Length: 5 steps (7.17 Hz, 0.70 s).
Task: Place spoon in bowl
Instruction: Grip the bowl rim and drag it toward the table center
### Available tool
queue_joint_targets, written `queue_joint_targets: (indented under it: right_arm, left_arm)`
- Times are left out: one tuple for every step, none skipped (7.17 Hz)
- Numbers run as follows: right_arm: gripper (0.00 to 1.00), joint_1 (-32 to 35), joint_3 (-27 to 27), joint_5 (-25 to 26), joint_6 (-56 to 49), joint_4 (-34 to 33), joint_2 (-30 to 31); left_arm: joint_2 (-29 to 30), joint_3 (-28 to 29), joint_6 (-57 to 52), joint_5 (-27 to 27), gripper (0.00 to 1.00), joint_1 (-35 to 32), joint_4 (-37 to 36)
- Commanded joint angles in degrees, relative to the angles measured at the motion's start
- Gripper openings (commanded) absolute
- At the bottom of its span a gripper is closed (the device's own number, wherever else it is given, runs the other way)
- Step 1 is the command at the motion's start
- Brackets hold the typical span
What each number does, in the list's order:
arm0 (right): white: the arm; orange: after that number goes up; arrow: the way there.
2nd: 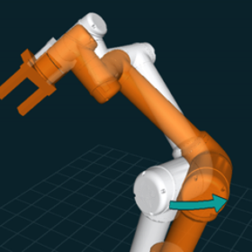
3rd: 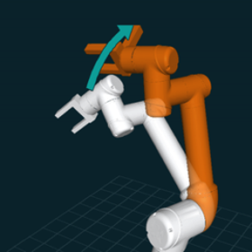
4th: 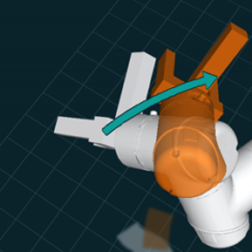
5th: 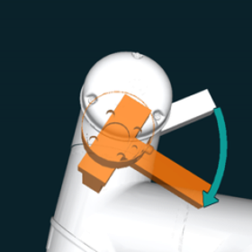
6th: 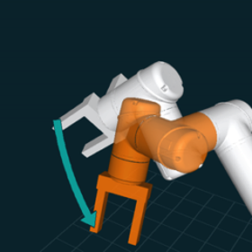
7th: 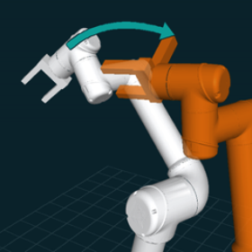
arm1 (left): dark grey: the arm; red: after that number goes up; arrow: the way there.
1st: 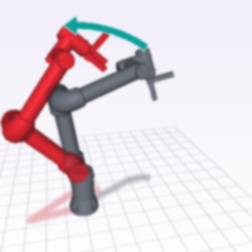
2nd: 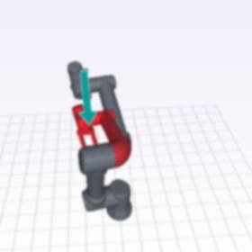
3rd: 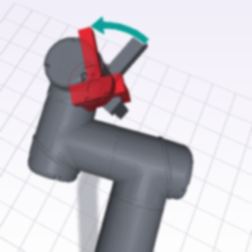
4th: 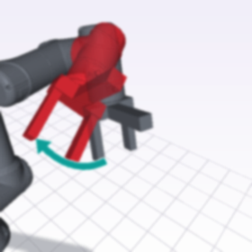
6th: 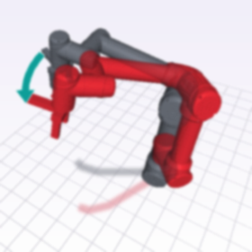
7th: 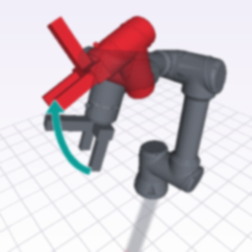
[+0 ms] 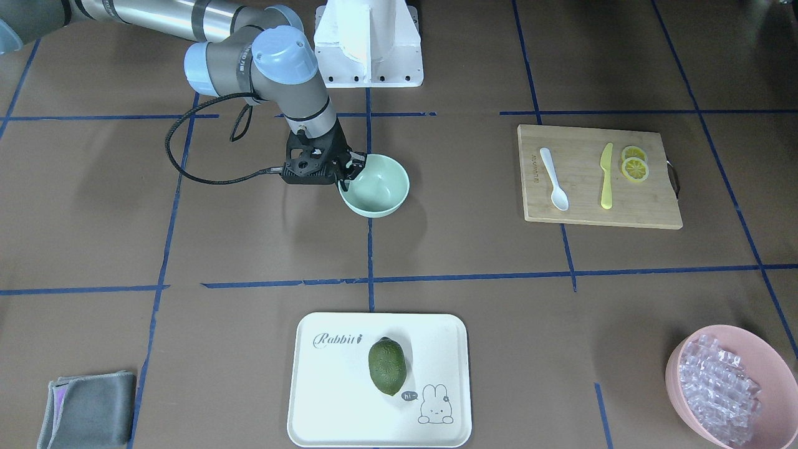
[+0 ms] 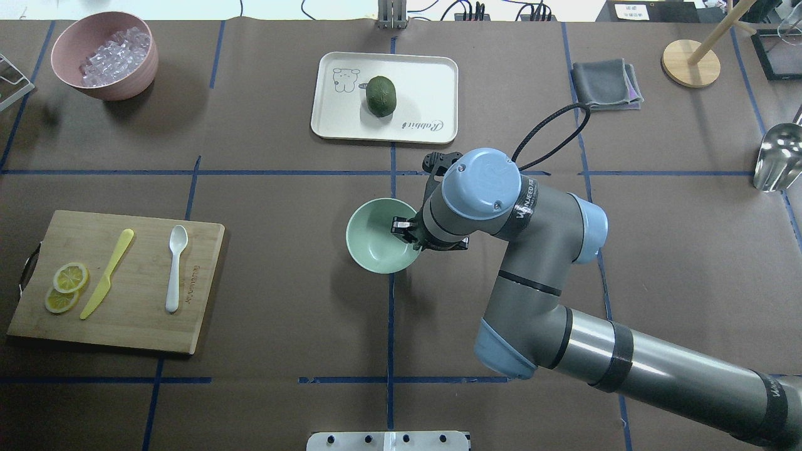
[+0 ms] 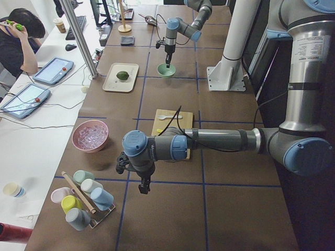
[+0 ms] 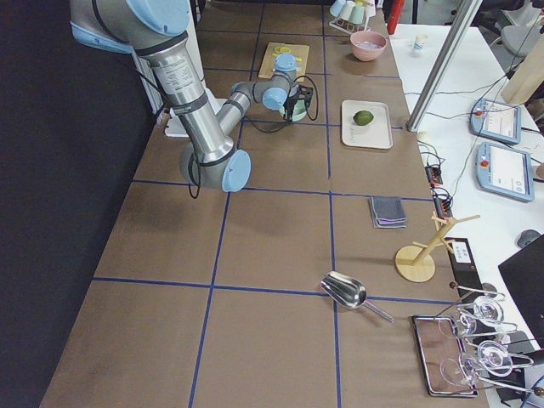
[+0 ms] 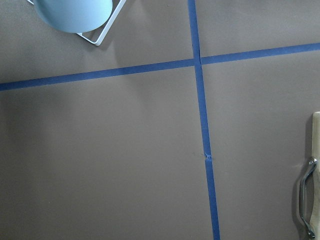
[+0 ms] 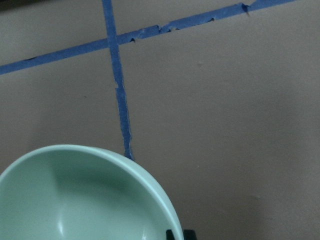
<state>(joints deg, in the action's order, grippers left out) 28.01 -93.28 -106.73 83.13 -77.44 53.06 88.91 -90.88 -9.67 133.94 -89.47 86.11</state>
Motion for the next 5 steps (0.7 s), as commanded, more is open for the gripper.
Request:
queue_joint_targets:
  right_arm:
    - [0.04,-0.2,0.4,0.1,0.0,0.1,0.1]
    - [0.33,-0.4,0.4,0.1,0.0,0.1,0.1]
    - [0.97,-0.4,0.4,0.2,-0.1,0.1,0.4]
    - [1.00,-0.2,-0.3,0.0,0.1,0.2,0.4]
    - [1.00,0.3,-1.8,-0.2,0.1,0.1,0.5]
  left_arm:
    - [0.0,0.1,-0.1,0.0,1.00,0.0,0.0]
    - [0.0,0.0,-0.1,0.0,1.00,-0.1,-0.1]
    - [0.0,0.1,0.0,0.0,1.00,-0.1,0.0]
    - [0.0,0.1,0.0,0.0,1.00,-0.1,0.0]
    - [0.0,-0.2,-0.1,-0.1,1.00,-0.1,-0.1]
